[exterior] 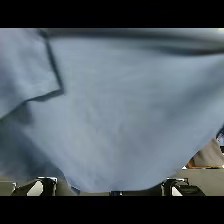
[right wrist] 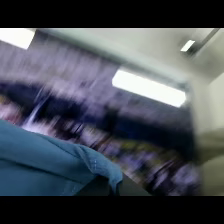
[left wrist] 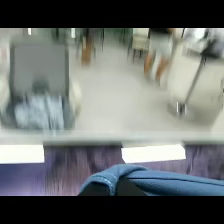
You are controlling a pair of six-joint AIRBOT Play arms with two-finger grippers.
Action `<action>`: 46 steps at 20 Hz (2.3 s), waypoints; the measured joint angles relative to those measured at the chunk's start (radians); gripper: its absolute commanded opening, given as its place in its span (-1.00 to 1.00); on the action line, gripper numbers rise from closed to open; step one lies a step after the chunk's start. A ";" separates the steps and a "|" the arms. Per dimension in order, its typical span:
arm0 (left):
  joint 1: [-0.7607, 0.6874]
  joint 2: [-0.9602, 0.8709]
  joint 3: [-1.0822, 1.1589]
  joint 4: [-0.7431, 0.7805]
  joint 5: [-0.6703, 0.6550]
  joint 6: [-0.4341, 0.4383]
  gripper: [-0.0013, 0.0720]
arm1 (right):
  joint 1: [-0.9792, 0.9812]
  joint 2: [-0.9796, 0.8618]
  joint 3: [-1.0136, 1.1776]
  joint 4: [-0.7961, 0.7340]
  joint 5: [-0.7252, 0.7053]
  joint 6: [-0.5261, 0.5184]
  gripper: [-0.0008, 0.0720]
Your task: Fold the shirts.
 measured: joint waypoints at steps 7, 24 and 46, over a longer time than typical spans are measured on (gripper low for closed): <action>-0.116 -0.399 -0.414 0.170 -0.079 0.061 -0.89 | 0.000 -0.558 -0.162 0.137 0.021 -0.022 -0.87; -0.226 -0.721 -0.539 0.128 0.321 0.087 -0.89 | -0.001 -0.813 -0.192 0.197 -0.442 0.030 -0.87; -0.203 -0.756 -0.562 0.358 -0.159 0.092 0.33 | -0.006 -0.875 -0.262 0.216 0.087 -0.014 0.46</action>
